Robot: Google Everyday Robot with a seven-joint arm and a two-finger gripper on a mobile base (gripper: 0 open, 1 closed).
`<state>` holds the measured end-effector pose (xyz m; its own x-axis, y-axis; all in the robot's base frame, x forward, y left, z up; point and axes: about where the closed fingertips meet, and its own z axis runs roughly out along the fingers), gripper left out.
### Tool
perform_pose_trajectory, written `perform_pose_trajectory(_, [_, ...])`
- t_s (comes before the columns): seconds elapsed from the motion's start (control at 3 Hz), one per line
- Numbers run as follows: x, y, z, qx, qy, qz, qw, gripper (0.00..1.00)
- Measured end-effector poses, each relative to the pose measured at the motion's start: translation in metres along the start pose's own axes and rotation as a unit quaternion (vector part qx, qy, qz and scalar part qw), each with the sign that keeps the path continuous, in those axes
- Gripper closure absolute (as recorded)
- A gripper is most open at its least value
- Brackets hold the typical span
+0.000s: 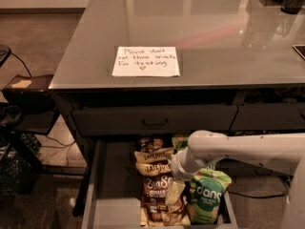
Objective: Pick brown chip bag from middle drawer and place on counter
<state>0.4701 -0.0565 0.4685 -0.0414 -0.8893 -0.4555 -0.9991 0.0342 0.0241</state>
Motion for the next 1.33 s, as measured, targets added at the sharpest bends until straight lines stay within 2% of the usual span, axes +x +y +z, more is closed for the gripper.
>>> perform_pose_trajectory(0.33, [0.004, 0.001, 0.007, -0.01, 0.002, 0.014, 0.9998, 0.2])
perform_pose_trajectory(0.67, [-0.008, 0.0, -0.009, -0.017, -0.013, 0.033, 0.9992, 0.44])
perform_pose_trajectory(1.0, [-0.024, 0.004, -0.037, -0.028, -0.027, 0.062, 0.9973, 0.67])
perform_pose_trajectory(1.33, [-0.039, 0.006, -0.073, -0.032, -0.038, 0.077, 0.9958, 0.9])
